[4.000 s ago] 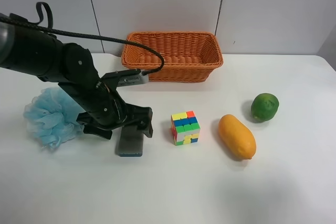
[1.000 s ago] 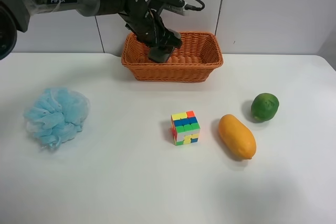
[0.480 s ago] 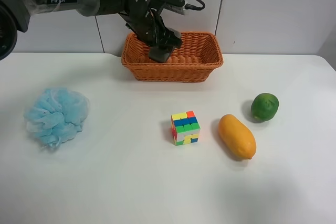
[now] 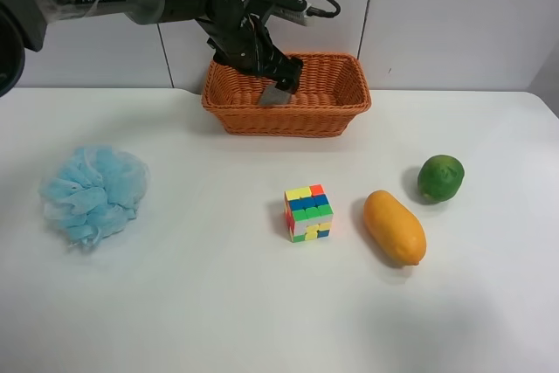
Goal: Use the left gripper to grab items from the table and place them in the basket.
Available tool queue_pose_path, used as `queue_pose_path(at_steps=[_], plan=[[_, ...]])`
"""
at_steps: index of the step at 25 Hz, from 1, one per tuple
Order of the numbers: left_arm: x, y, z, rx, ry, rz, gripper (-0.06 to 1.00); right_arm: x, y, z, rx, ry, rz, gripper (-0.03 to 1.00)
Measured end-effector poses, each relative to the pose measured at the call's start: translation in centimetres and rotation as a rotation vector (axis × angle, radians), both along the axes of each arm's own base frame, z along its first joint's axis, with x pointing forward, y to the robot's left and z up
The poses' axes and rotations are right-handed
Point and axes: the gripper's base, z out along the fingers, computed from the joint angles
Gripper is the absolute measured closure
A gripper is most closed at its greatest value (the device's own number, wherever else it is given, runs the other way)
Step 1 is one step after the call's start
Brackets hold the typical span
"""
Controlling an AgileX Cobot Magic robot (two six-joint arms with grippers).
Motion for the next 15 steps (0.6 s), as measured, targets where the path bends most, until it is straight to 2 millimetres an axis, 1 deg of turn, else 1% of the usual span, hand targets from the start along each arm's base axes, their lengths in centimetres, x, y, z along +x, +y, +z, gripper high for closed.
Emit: queue_pose_path(at_steps=[3,7,11,13,14,15], plan=[[-1.0,1.1,1.7,0.063,0.067,0.029,-0.05,0.0,0.0,0.0,0.000,0.000,0.000,-0.03],[-3.2,3.9,6.7,0.169,0.135,0.110,-0.05,0.0,0.0,0.0,0.000,0.000,0.000,-0.03],[-6.4,7.4,13.4,0.258,0.128,0.188,-0.05,0.0,0.0,0.0,0.000,0.000,0.000,-0.03],[-8.5,8.9,17.5,0.247,0.046,0.210,-0.05,0.0,0.0,0.0,0.000,0.000,0.000,-0.03],[-9.6,9.6,19.1,0.243,0.014,0.219,-0.05,0.0,0.0,0.0,0.000,0.000,0.000,-0.03],[-11.1,10.5,20.7,0.235,-0.019,0.228,-0.05,0.0,0.0,0.0,0.000,0.000,0.000,-0.03]])
